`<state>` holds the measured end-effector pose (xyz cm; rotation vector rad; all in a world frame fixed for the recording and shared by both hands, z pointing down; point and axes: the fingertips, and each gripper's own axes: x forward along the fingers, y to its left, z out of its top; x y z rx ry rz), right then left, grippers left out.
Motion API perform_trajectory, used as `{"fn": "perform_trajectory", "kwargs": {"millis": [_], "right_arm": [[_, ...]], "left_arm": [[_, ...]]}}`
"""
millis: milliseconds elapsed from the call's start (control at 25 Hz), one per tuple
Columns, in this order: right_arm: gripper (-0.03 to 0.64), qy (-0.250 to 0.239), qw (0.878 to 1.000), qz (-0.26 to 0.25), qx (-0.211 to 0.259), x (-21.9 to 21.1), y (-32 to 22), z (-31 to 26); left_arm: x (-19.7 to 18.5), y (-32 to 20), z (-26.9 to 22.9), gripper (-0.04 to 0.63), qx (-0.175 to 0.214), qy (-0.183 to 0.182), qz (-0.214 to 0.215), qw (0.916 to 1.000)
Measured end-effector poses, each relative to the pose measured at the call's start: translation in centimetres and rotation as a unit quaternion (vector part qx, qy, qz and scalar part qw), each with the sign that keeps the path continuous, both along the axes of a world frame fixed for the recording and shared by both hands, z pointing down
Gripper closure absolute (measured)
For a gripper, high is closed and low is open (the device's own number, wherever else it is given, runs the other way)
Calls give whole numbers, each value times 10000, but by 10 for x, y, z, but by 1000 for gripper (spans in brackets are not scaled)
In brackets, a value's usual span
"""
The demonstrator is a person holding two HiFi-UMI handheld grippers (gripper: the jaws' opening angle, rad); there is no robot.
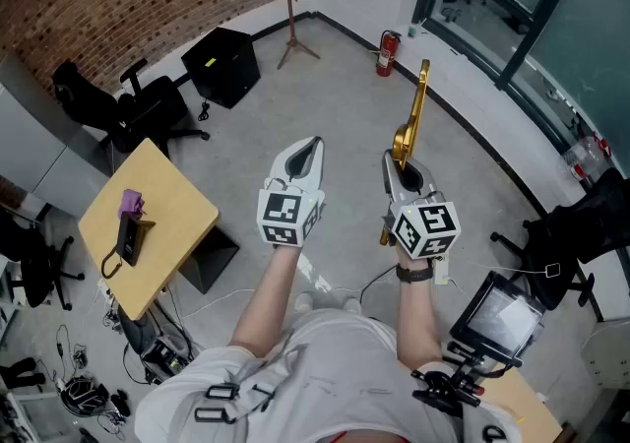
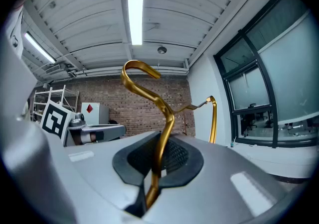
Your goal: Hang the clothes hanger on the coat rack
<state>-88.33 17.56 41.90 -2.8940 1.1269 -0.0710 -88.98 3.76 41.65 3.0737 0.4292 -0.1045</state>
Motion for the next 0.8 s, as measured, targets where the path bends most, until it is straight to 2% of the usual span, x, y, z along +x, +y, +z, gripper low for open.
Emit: {"fn": "perform_trajectory", "kwargs": {"millis": [160, 320, 560, 800], "right_arm": [[612, -253, 9991, -317, -111, -12, -28, 8], [612, -602, 9954, -696, -278, -22, -56, 27], [611, -810, 9948, -545, -292, -34, -63, 45], [611, -862, 9950, -304, -415, -16, -41, 55]], "left_arm": [[-6, -21, 5, 594, -44, -111, -92, 9999], [-10, -37, 10, 594, -111, -123, 31, 9999], [-12, -51, 26, 594, -319, -203, 147, 9992], [11, -19, 39, 594, -243, -326, 502, 9979]]}}
